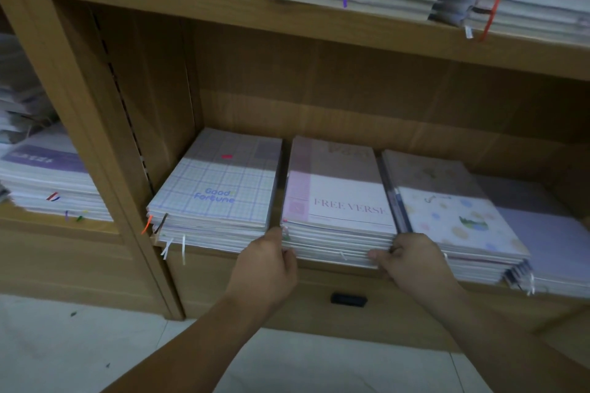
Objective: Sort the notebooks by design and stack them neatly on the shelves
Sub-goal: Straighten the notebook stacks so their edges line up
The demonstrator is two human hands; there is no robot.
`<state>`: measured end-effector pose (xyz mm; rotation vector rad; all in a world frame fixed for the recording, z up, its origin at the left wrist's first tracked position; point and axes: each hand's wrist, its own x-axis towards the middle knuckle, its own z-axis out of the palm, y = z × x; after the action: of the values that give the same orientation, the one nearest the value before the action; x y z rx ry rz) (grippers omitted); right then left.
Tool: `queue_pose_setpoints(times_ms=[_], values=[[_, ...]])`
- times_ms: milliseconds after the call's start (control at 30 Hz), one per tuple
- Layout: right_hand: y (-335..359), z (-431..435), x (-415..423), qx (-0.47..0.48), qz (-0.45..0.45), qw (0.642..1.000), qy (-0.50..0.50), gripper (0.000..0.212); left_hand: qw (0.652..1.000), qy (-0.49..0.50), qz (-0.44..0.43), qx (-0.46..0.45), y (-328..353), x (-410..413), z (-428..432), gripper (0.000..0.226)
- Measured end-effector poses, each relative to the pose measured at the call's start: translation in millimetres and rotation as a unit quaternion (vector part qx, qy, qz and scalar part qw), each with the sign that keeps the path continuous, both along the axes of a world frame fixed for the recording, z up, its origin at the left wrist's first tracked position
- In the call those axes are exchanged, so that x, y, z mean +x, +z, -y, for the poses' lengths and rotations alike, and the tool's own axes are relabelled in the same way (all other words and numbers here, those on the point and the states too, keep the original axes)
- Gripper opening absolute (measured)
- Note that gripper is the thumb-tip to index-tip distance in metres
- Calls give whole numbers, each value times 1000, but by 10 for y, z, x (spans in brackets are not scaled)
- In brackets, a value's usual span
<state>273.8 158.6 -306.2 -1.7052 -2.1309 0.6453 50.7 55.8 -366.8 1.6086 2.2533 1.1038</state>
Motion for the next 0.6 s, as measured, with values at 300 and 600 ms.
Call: queue_pose_setpoints(times_ms=[300,600], values=[[253,-44,-45,29,110,993,14,33,1000,3,-5,-21,131,-71,5,13],[165,-121,-29,18,137,990,33,35,998,15,-67,-2,199,-51,-37,27]])
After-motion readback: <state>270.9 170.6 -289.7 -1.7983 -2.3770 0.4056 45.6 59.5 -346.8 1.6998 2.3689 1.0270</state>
